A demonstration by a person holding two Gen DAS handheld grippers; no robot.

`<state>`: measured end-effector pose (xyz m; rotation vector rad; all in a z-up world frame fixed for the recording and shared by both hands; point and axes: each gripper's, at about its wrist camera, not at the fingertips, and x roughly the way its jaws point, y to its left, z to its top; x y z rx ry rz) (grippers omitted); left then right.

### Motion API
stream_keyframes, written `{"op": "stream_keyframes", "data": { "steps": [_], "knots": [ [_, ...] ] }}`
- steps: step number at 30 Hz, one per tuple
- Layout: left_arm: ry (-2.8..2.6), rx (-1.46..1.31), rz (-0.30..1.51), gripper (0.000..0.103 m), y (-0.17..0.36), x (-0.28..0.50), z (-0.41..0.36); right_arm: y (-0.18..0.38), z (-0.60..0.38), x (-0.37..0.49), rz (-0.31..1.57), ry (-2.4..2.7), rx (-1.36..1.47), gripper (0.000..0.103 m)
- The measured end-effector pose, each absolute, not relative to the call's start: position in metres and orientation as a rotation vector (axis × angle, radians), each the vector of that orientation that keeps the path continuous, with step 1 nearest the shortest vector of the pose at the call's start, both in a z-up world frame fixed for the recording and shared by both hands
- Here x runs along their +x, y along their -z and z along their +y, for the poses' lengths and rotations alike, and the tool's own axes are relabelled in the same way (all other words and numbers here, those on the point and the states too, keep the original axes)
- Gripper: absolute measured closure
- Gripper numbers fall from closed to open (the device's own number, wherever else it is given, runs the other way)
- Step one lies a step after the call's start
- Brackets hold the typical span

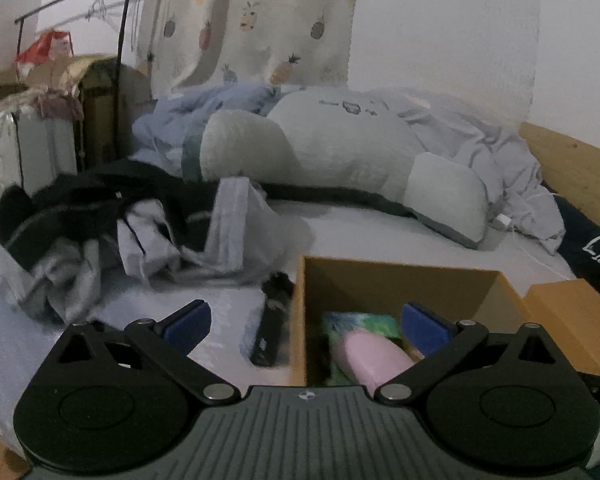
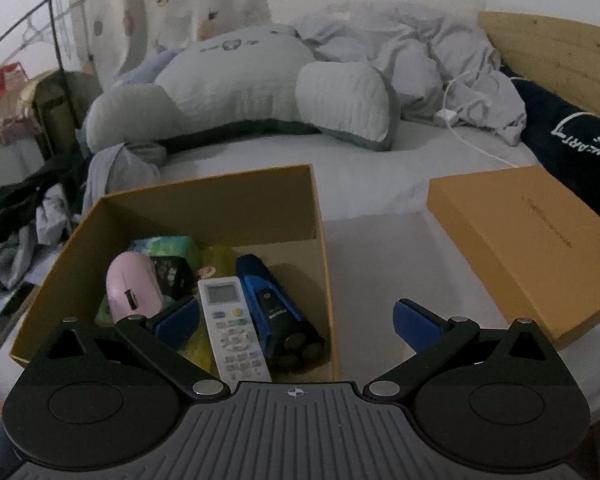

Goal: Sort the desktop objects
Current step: 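Close the left gripper on the black shaver beside the box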

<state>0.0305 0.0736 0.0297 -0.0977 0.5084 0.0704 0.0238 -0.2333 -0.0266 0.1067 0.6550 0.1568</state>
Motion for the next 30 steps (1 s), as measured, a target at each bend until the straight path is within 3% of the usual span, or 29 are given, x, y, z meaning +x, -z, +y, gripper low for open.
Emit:
{"op": "stream_keyframes", "data": {
  "steps": [13,30],
  "knots": [
    [-0.135,-0.141,0.495,0.000,-0.036,0.091,0.126,0.024,-0.225,0.019,0.606,-0.219,0.128,0.000],
    [-0.117,-0.299,0.781,0.000,0.030,0.190,0.164,0.025,-0.213,0.025,0.636,-0.244,0.134,0.000]
  ]
}}
